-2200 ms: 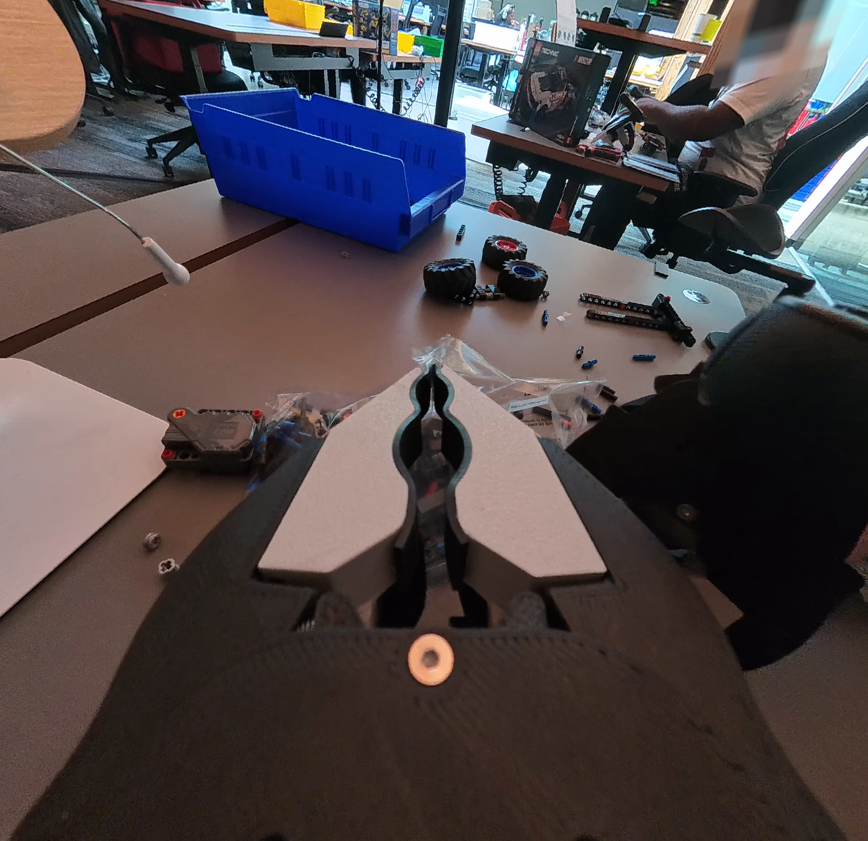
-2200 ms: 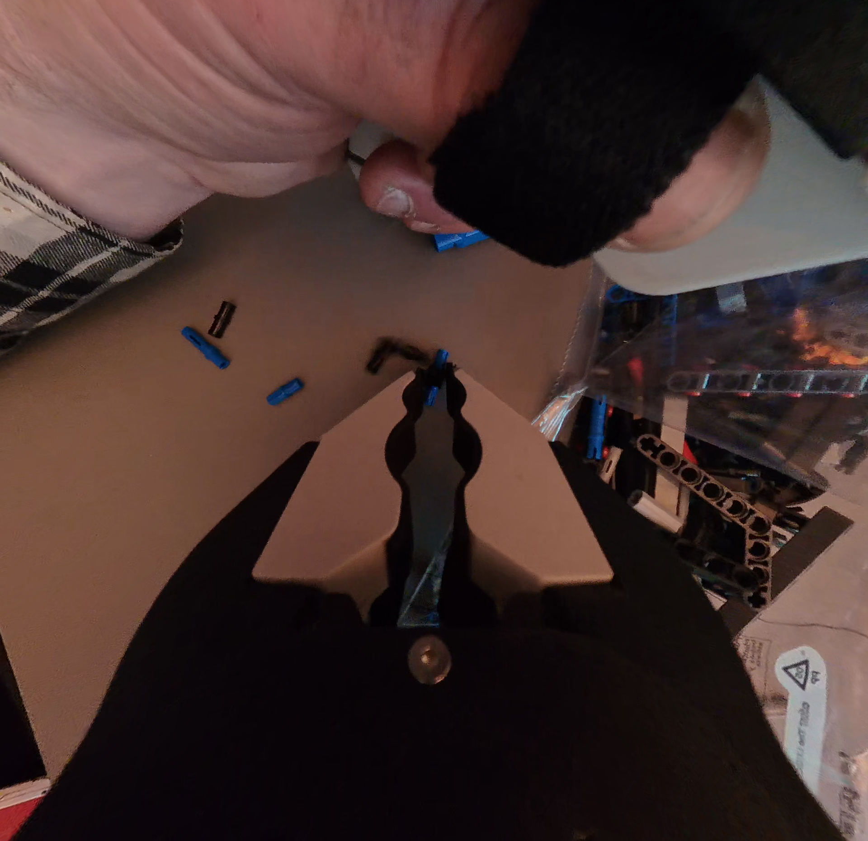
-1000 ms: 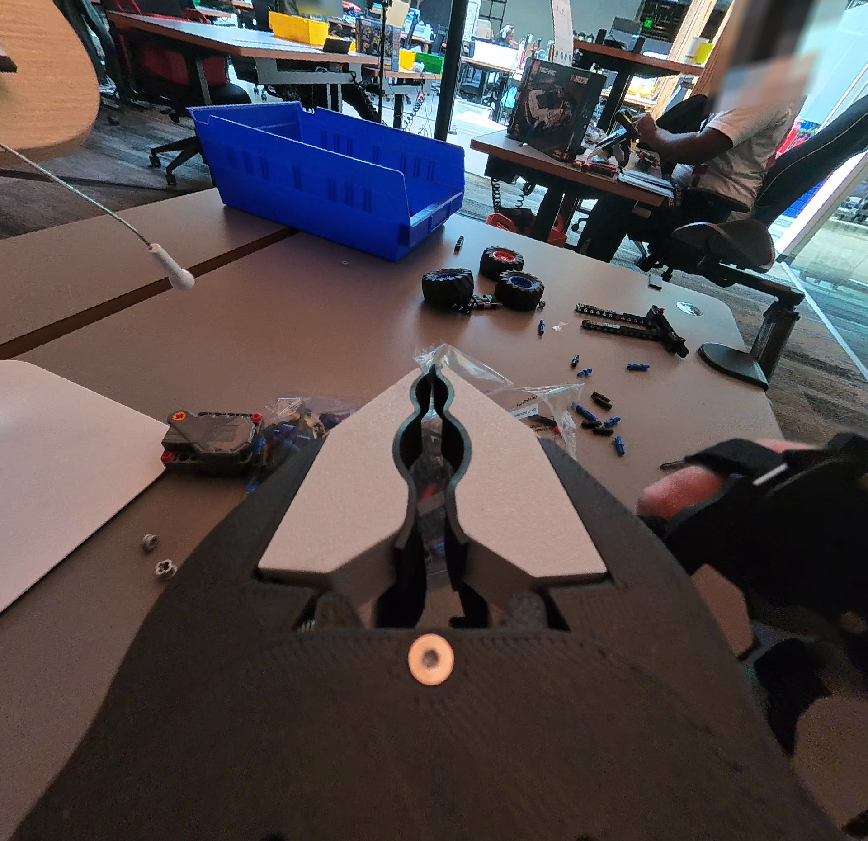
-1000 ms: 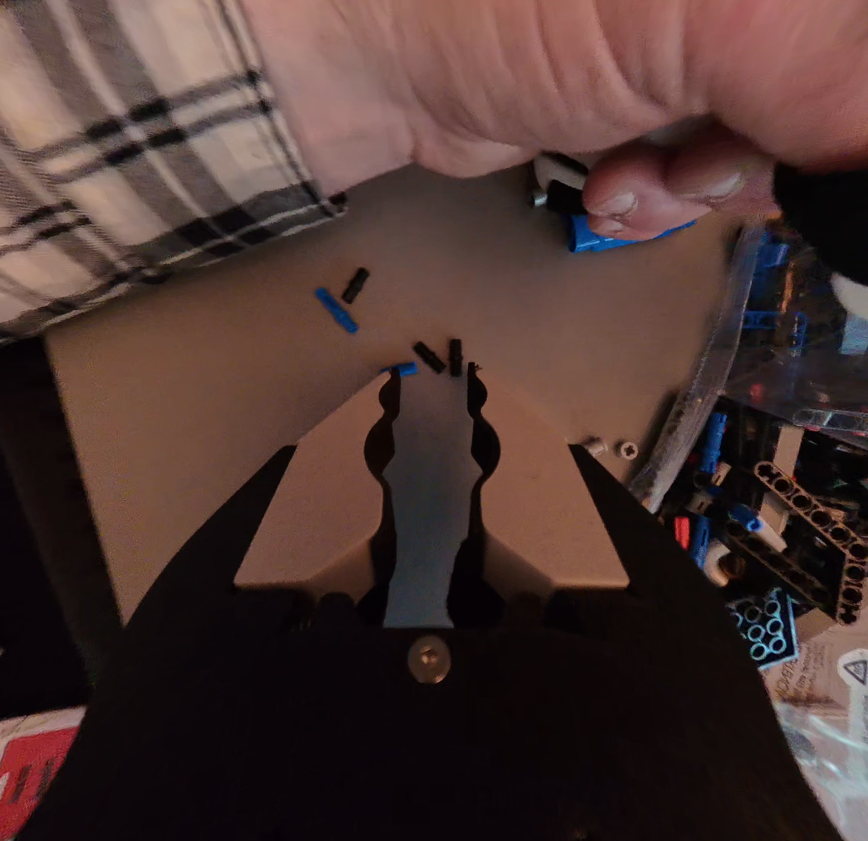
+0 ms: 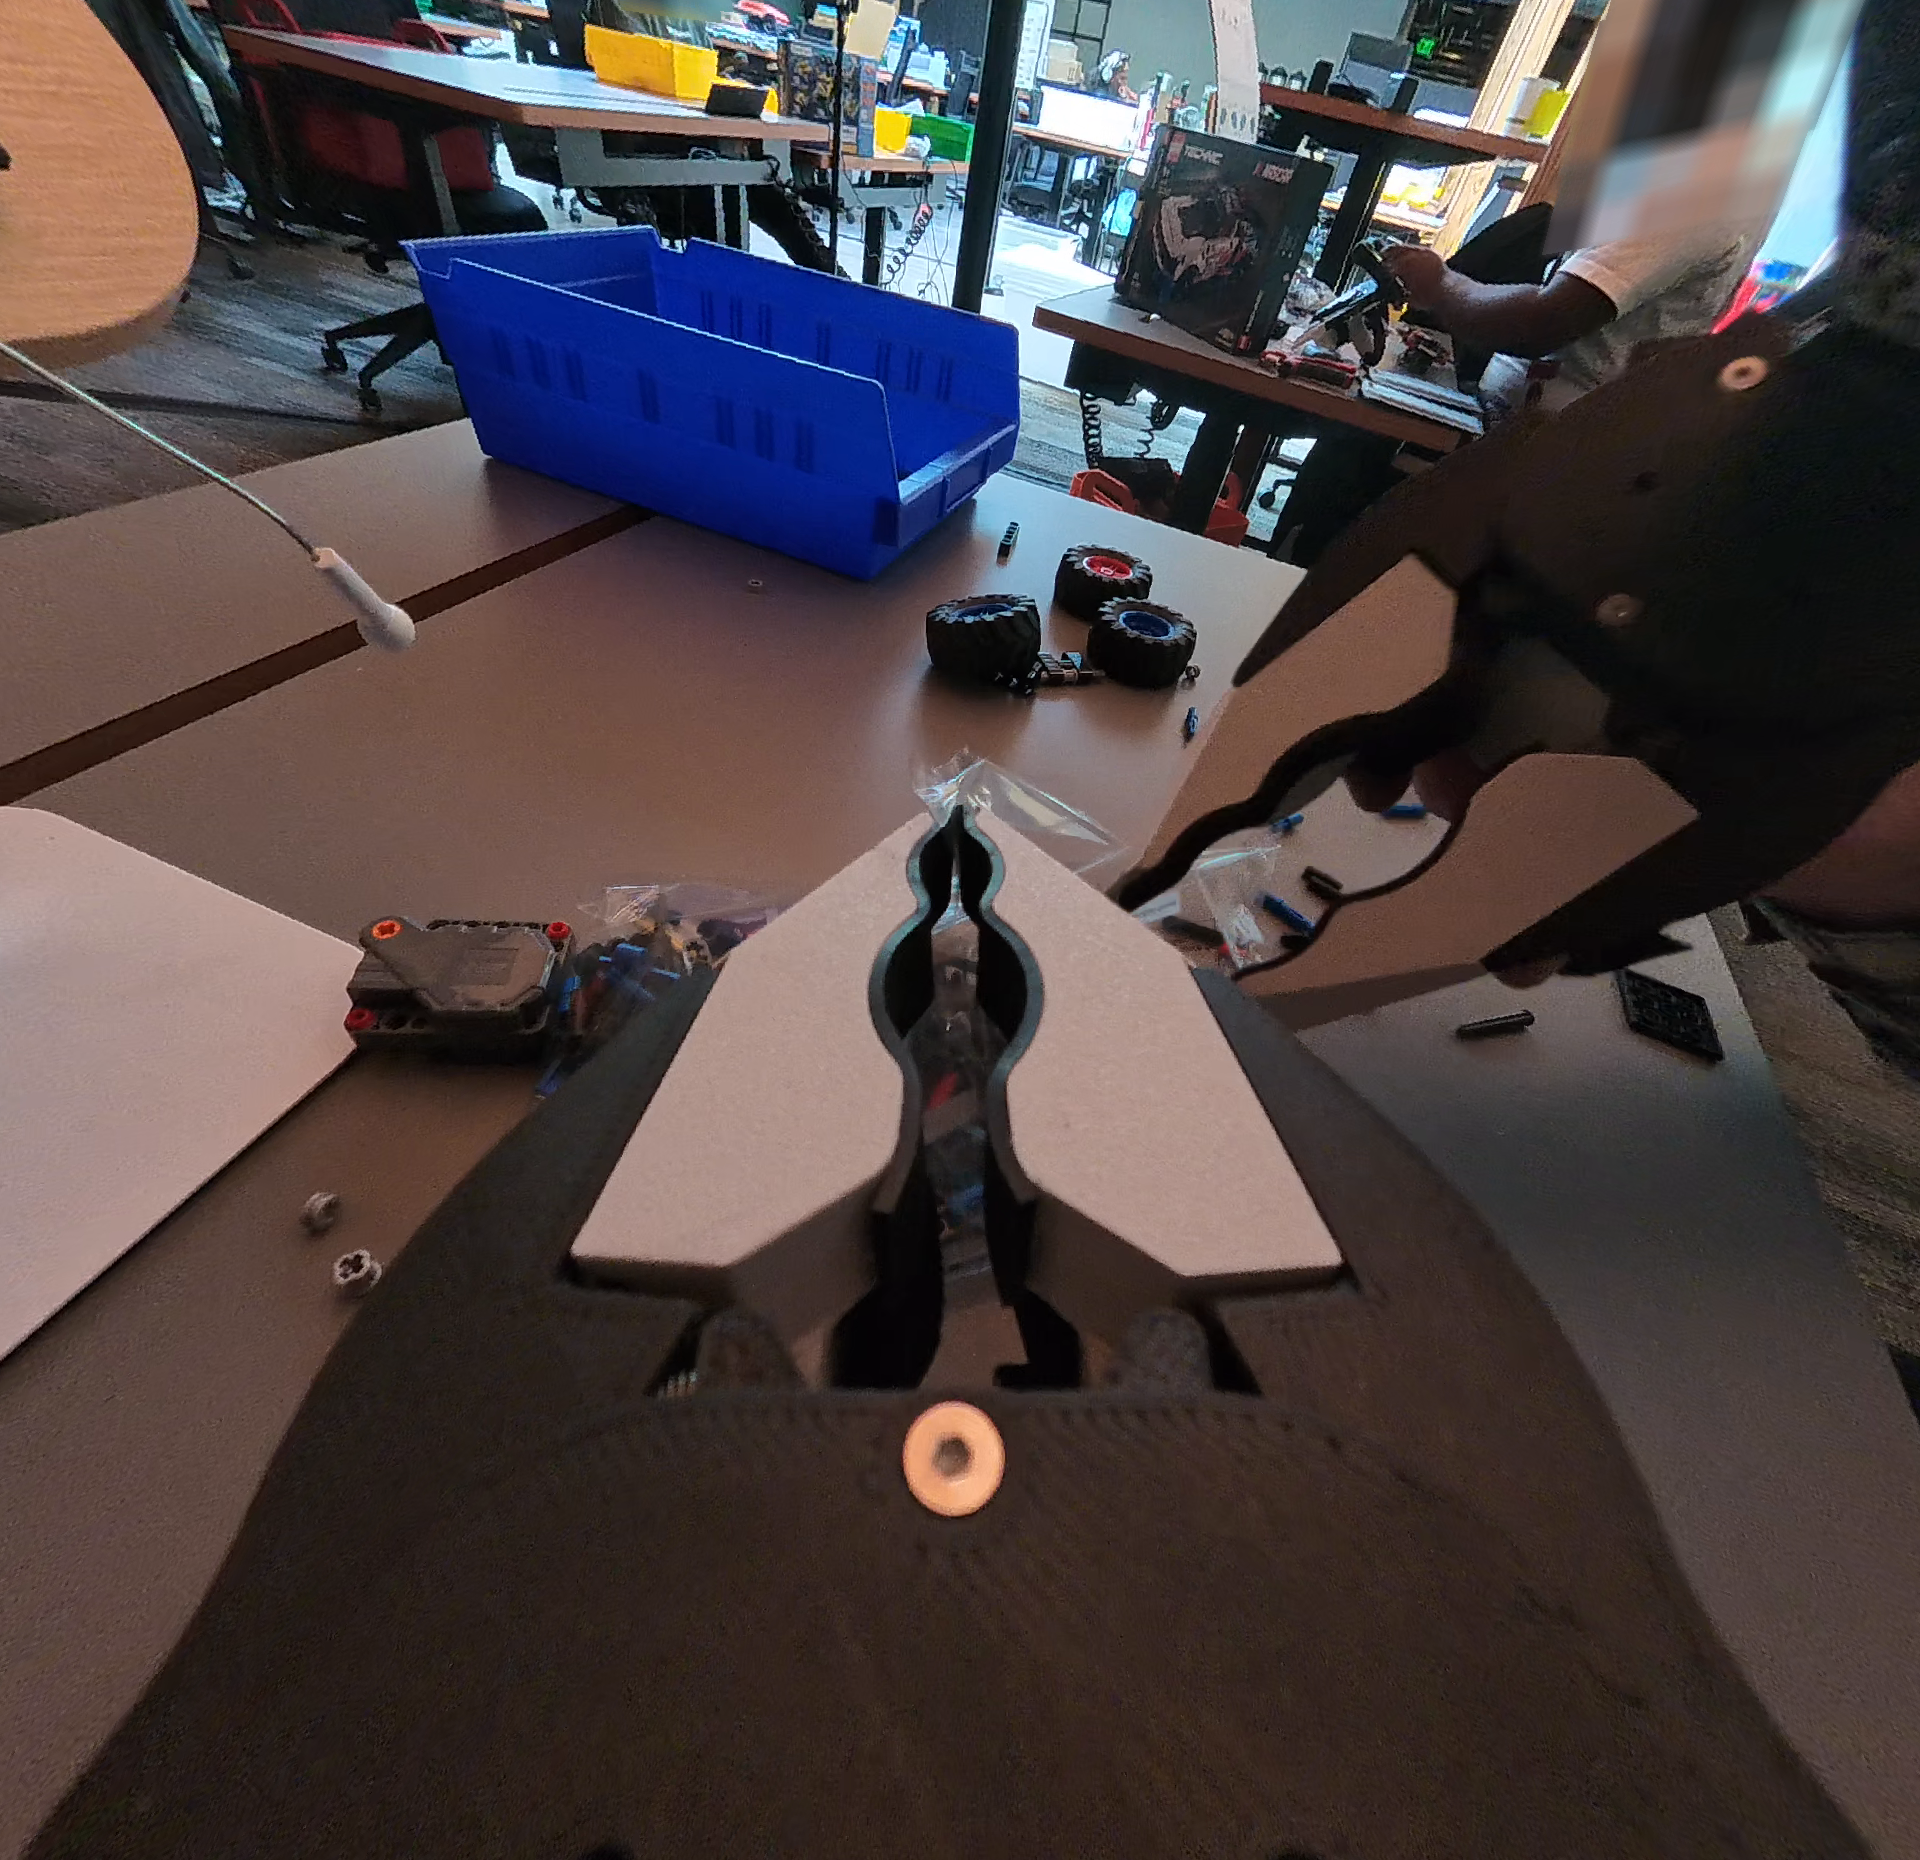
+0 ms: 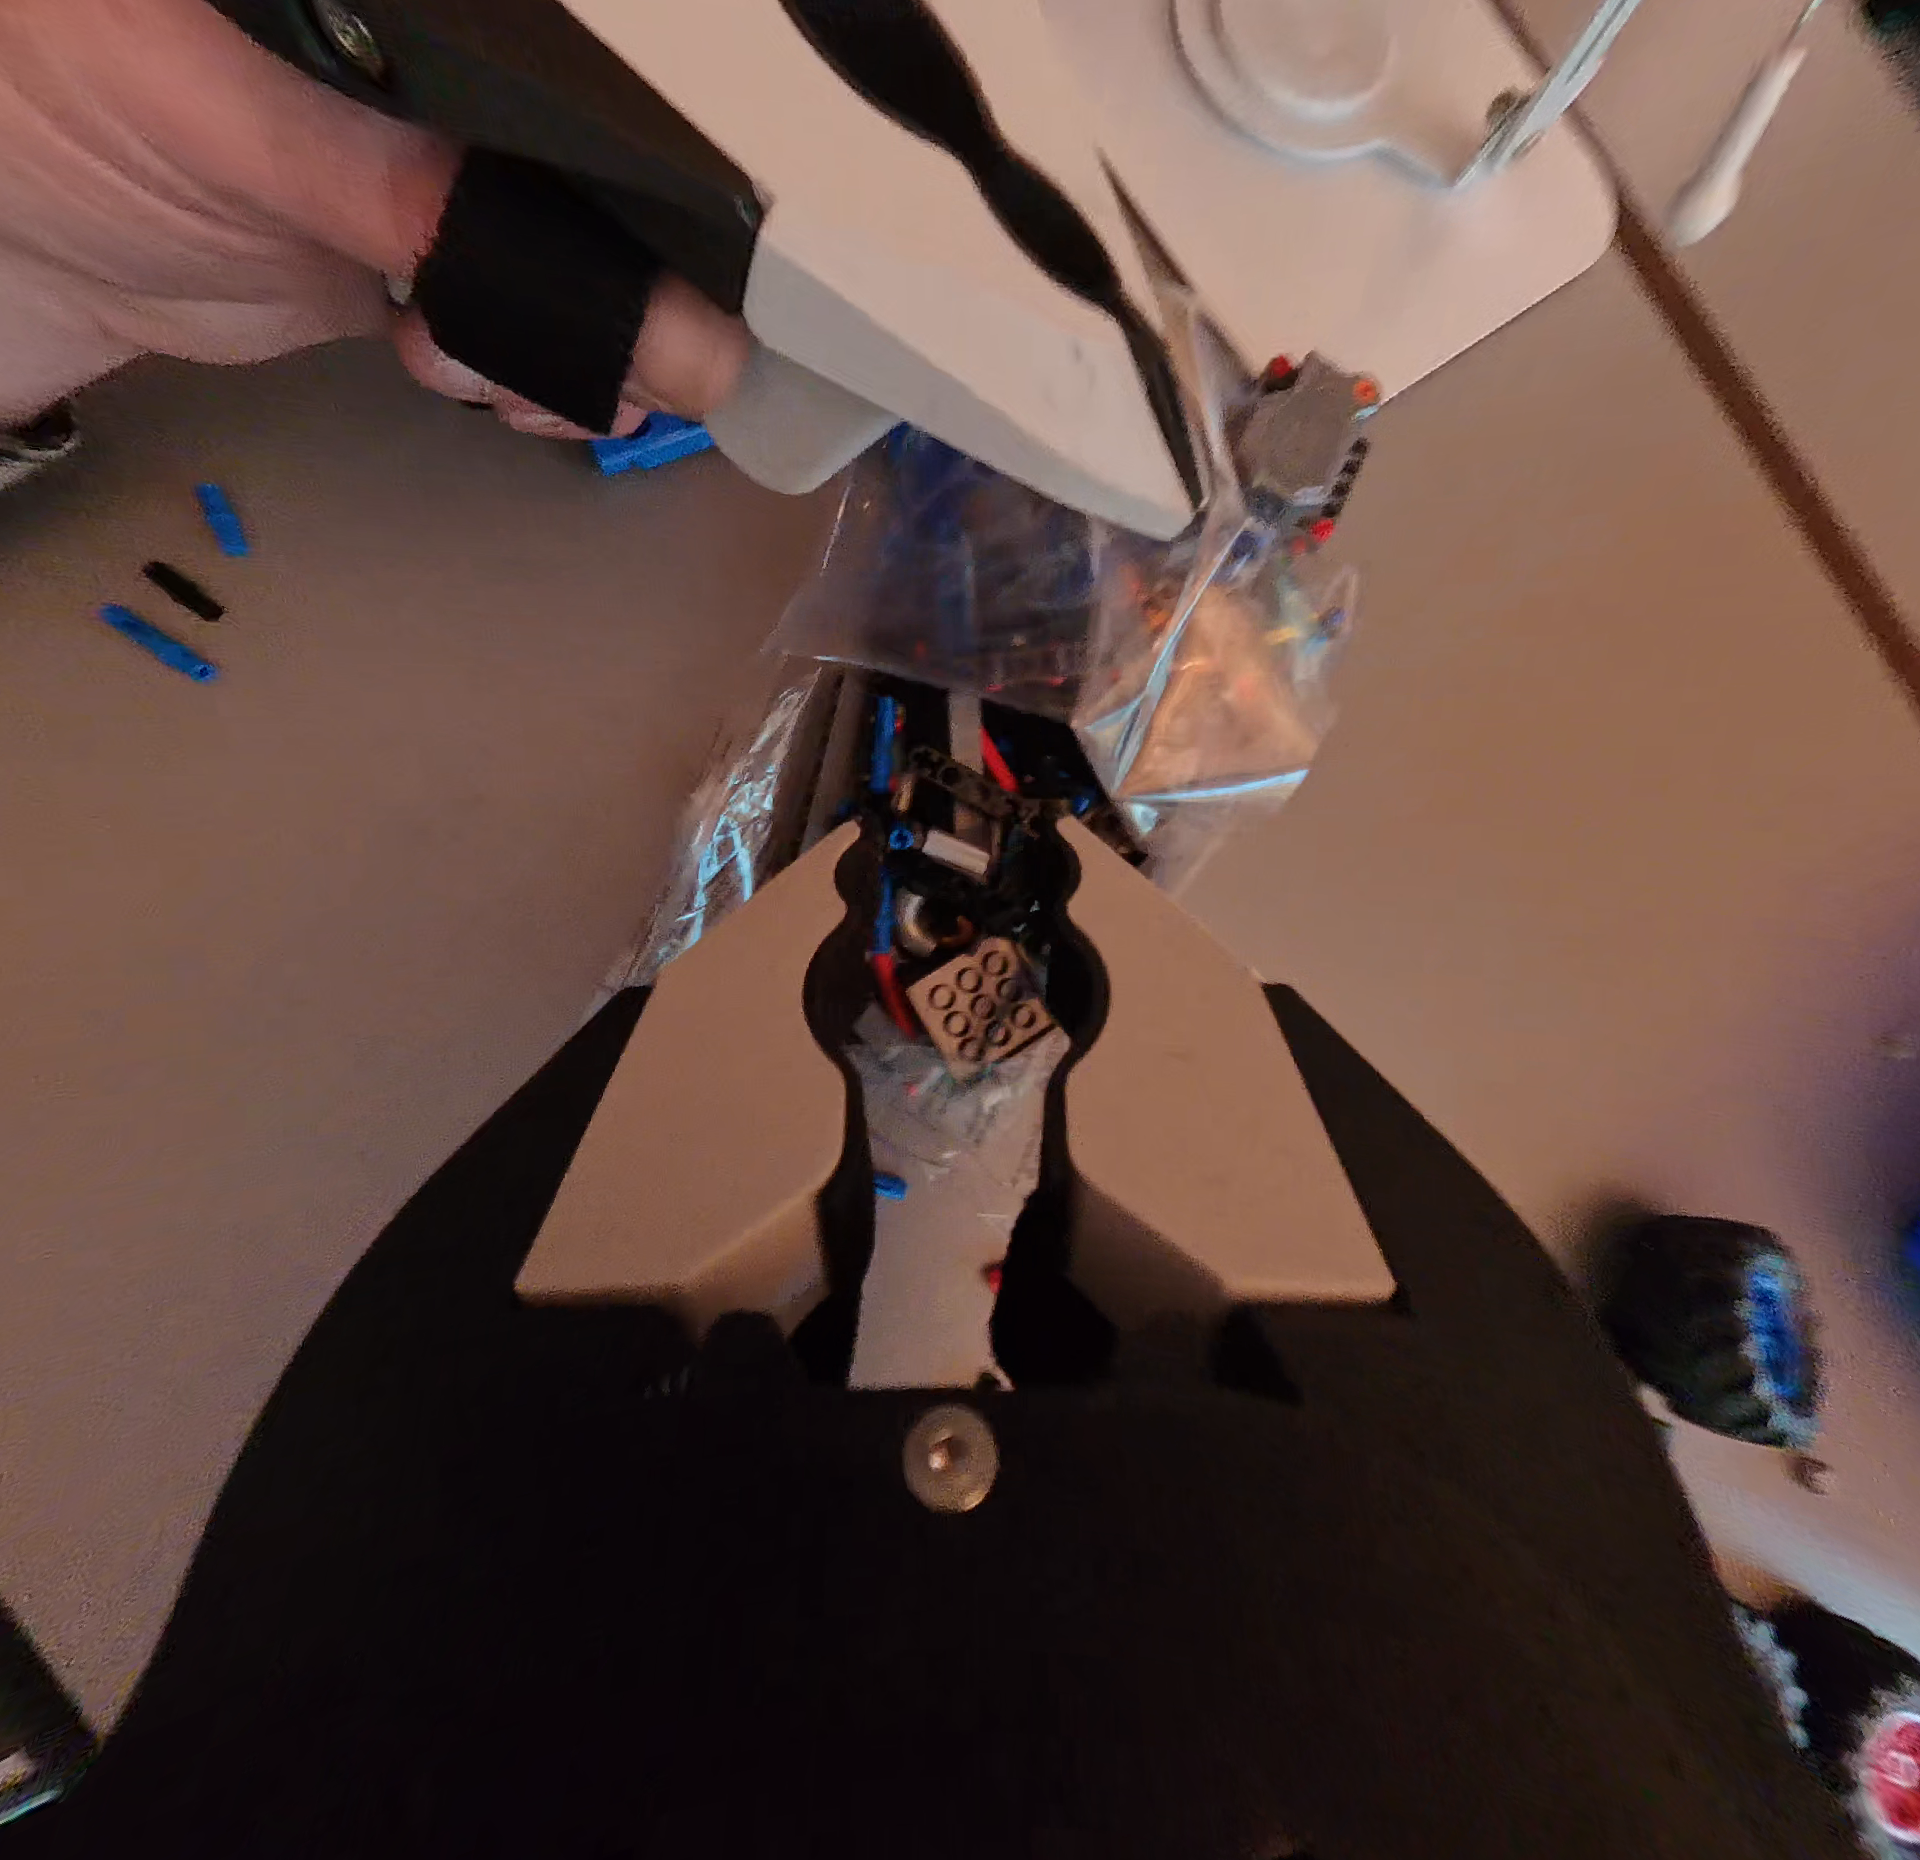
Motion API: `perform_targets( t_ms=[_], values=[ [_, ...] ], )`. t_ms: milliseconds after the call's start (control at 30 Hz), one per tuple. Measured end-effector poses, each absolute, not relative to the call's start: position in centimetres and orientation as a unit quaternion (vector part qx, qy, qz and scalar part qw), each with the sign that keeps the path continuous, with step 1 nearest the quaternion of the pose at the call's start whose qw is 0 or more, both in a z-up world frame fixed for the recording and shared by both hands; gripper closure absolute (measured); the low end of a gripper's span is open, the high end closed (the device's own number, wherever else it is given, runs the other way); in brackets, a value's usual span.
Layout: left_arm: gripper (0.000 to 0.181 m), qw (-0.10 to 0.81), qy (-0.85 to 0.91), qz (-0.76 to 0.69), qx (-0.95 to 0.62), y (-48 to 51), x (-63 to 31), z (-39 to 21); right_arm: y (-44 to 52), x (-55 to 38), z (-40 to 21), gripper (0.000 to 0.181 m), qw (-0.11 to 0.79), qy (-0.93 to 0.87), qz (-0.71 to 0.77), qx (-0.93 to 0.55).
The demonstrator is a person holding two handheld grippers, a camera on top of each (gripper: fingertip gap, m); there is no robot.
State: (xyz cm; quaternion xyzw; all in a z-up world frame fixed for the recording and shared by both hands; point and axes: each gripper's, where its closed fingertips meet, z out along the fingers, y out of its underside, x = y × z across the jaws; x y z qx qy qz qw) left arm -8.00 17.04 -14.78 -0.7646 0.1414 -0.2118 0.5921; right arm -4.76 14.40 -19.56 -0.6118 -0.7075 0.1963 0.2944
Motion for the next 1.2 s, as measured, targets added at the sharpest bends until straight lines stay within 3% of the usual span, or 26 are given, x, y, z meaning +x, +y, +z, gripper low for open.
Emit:
perform_targets(
  t_ms=[100,200,400,567,700,1200],
  values=[
    [0.181,0.594,0.139,-0.213,-0.763,17.0,-8.2,-14.6,12.8,-4.9,-17.8,0.157,0.31,-0.708,0.225,-0.593],
    [0.181,0.595,0.14,-0.214,-0.762,17.0,-8.2,-14.4,6.2,-4.9,-17.5,0.154,0.262,-0.747,0.298,-0.533],
    [0.181,0.586,0.154,-0.213,-0.766,16.2,-7.9,-14.4,-2.5,-6.8,-23.3,0.155,0.176,-0.809,0.315,-0.464],
    [0.181,0.585,0.153,-0.216,-0.767,16.1,-8.0,-14.3,-3.5,-8.6,-25.8,0.158,0.162,-0.815,0.314,-0.459],
    [0.181,0.583,0.157,-0.213,-0.768,16.1,-7.8,-14.4,-3.3,-9.3,-25.8,0.173,0.153,-0.817,0.321,-0.455],
    [0.181,0.585,0.152,-0.214,-0.767,16.2,-8.0,-14.4,-1.1,-6.1,-22.8,0.181,0.173,-0.772,0.365,-0.491]
  ],
)
